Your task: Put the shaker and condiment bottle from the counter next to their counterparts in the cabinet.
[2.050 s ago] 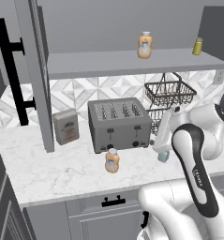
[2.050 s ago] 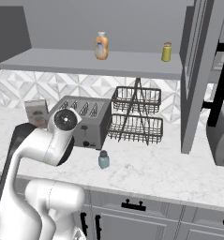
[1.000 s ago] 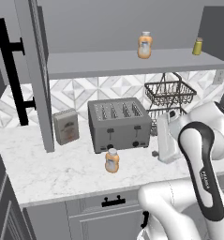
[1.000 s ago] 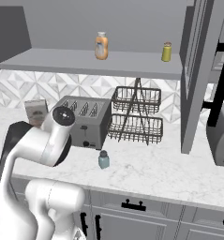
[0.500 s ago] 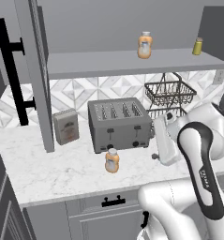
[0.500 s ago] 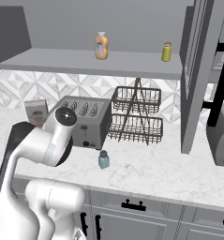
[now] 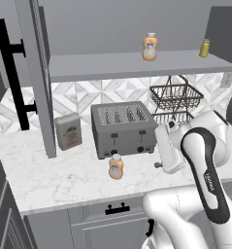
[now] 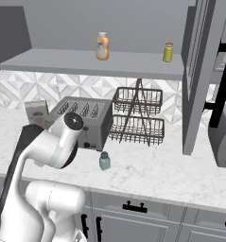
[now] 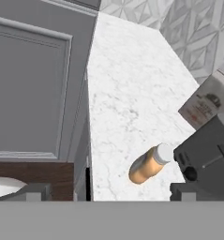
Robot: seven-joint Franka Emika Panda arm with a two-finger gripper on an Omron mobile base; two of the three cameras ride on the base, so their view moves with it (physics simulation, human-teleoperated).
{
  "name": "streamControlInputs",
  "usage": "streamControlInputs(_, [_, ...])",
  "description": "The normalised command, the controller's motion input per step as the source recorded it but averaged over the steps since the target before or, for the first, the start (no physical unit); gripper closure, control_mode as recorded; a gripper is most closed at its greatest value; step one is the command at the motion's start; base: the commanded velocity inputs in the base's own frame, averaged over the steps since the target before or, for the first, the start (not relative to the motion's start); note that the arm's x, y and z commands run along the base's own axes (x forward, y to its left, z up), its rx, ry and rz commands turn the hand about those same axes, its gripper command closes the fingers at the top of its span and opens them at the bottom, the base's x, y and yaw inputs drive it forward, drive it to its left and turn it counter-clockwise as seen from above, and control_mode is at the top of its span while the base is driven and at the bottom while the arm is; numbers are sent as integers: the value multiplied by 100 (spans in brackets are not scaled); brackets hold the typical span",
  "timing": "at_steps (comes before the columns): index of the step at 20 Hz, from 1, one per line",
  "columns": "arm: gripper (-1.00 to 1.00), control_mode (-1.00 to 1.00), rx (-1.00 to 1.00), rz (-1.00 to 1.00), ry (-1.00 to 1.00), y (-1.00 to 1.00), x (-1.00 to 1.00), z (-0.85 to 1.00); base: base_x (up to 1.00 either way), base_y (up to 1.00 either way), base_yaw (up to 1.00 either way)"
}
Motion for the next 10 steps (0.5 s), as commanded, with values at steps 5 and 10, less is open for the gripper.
streamControlInputs(5, [-100, -100, 15, -25, -9, 14, -4, -55, 0, 0, 0])
streamControlInputs(10, [-100, -100, 14, -31, -8, 20, -6, -51, 0, 0, 0])
